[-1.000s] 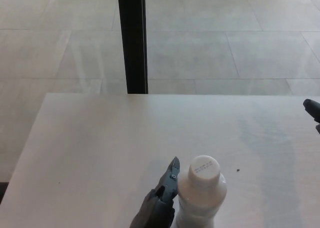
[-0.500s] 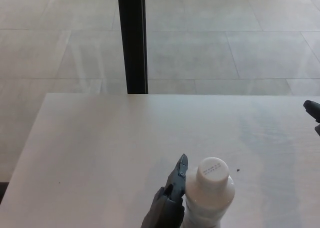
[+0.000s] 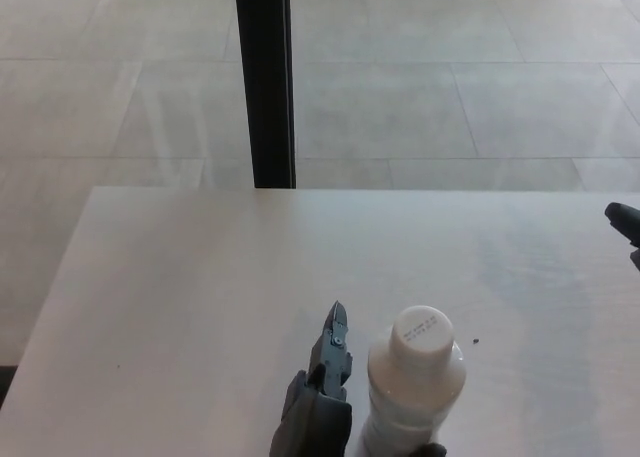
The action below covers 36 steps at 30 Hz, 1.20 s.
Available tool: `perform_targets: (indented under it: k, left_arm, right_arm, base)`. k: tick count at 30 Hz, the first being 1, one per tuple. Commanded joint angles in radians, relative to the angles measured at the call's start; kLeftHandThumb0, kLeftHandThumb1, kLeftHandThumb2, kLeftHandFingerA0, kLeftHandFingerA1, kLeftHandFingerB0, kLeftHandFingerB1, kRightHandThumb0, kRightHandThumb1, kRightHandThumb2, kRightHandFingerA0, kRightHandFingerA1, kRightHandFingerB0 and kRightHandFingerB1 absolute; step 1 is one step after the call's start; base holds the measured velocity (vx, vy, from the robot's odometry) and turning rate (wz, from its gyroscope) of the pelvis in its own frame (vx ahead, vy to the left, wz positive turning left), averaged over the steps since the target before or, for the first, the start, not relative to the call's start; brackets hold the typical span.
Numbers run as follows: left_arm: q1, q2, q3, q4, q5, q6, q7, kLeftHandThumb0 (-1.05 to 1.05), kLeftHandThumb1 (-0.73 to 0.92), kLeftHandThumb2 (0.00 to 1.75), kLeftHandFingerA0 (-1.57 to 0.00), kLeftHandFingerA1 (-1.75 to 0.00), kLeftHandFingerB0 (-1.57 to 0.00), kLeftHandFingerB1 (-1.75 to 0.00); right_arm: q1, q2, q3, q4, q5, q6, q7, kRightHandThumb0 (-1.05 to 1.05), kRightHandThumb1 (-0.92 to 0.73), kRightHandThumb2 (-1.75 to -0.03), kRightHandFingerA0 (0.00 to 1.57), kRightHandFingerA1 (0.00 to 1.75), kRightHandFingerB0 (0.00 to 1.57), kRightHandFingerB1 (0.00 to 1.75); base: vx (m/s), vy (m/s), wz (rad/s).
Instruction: The robot uses its left hand to to lift the bottle kept on the middle of the desk and tilts it towards its right hand. It then uses its right hand to rotate its cap to open it and places the bottle and cap back on the desk
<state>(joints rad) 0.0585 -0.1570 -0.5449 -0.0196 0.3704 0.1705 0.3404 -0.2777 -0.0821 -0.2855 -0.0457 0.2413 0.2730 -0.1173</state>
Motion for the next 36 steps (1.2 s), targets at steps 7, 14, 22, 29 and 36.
perform_targets:
  k: [7,14,22,29,36]
  left_arm:
    - [-0.049,-0.236,-0.123,0.096,-0.058,-0.021,0.041,-0.48,0.55,0.58,-0.74,-1.53,0.0,-0.25]
    - [-0.077,-0.246,-0.163,0.114,-0.065,-0.001,0.012,-0.56,0.54,0.59,-0.72,-1.37,-0.04,-0.29]
    - [-0.094,-0.352,-0.153,0.188,-0.16,-0.106,0.043,-0.53,0.88,0.68,-0.75,-1.52,-0.04,-0.55]
    - [-0.124,-0.474,-0.142,0.259,-0.161,-0.211,0.178,-0.28,0.73,1.26,-1.11,-1.21,-0.11,-0.58]
    - [-0.163,-0.569,-0.119,0.312,-0.134,-0.208,0.302,-0.2,0.92,0.93,-1.17,-1.75,-0.27,-0.71]
  right_arm:
    - [-0.022,-0.023,-0.029,0.023,-0.006,-0.026,-0.005,-0.65,-0.67,-1.02,0.44,0.63,0.32,0.48]
    - [-0.023,-0.029,-0.031,0.027,-0.016,-0.03,-0.01,-0.63,-0.67,-1.02,0.44,0.63,0.32,0.49]
    - [-0.029,-0.021,-0.036,0.033,-0.005,-0.038,-0.009,-0.62,-0.84,-0.65,0.48,0.59,0.41,0.33]
    - [-0.041,-0.028,-0.04,0.04,-0.015,-0.048,-0.021,-0.64,-0.67,-1.01,0.46,0.65,0.36,0.5]
    - [-0.037,-0.032,-0.051,0.044,-0.016,-0.057,-0.026,-0.62,-0.67,-1.01,0.51,0.71,0.34,0.5]
  base:
    - [0.0,0.0,0.0]
    - [0.0,0.0,0.0]
    - [0.0,0.0,0.0]
    - [0.0,0.0,0.0]
    - [0.0,0.0,0.0]
